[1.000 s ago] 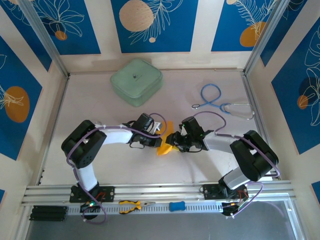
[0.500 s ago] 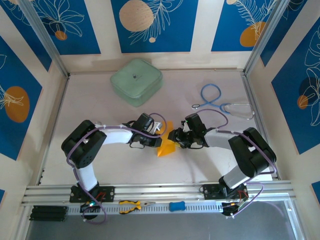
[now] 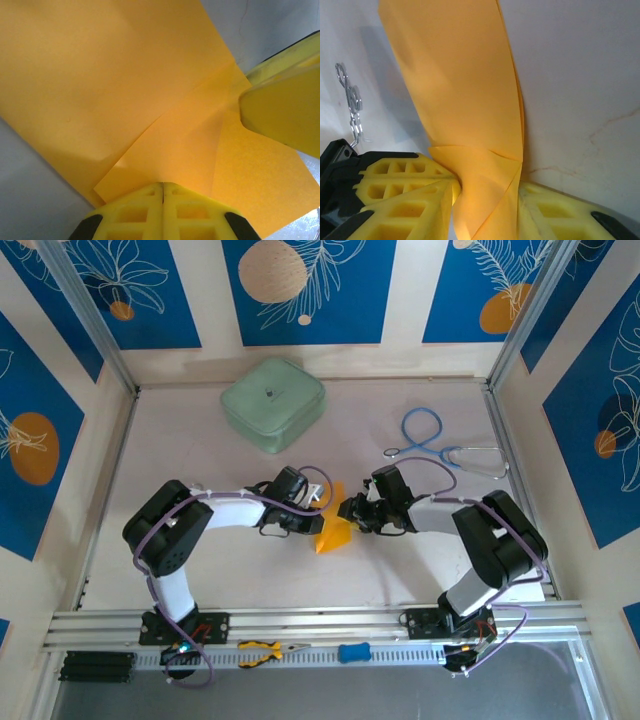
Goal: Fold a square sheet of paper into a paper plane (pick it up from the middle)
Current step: Turn over the paper at the center of the table.
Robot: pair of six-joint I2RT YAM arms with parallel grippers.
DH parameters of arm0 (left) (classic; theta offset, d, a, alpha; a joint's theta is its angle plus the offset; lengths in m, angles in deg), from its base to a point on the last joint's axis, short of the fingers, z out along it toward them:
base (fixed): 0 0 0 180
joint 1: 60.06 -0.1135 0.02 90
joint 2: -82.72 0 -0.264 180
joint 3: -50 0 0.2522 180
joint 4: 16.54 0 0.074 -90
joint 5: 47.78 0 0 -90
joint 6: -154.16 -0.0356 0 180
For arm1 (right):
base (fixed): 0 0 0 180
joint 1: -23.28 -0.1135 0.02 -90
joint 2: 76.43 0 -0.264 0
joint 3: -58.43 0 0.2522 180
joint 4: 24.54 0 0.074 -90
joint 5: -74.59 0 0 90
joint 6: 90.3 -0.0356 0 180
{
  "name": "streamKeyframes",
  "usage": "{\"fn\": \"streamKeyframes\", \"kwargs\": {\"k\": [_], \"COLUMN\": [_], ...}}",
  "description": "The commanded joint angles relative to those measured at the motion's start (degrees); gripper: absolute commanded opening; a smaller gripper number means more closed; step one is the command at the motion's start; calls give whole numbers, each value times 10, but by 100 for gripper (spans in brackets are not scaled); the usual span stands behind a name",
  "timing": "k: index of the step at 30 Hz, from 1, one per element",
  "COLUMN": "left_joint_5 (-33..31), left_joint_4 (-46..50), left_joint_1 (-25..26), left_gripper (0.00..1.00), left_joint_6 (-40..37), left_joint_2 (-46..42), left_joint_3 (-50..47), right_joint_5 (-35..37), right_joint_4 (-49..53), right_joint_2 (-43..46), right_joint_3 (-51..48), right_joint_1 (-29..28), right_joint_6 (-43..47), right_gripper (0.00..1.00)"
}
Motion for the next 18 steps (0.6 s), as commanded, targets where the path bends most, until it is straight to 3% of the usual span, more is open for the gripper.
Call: {"fn": "streamKeyframes", "kwargs": {"k": [1,18], "left_joint_5": [1,-1], "left_joint_4": [17,18], "left_joint_1": [-2,-2], "left_gripper": [1,5], "left_joint_6": [5,9], "left_joint_2": [-7,-22], "left_joint_3": [-13,-13], "right_joint_5": [-17,-44], "right_joint_4": [-14,-84], "right_joint_2": [-12,-43], "right_joint_3": [-5,-32], "right_joint_1": [4,23], "right_joint_6": [5,9], "right_gripper": [36,24]}}
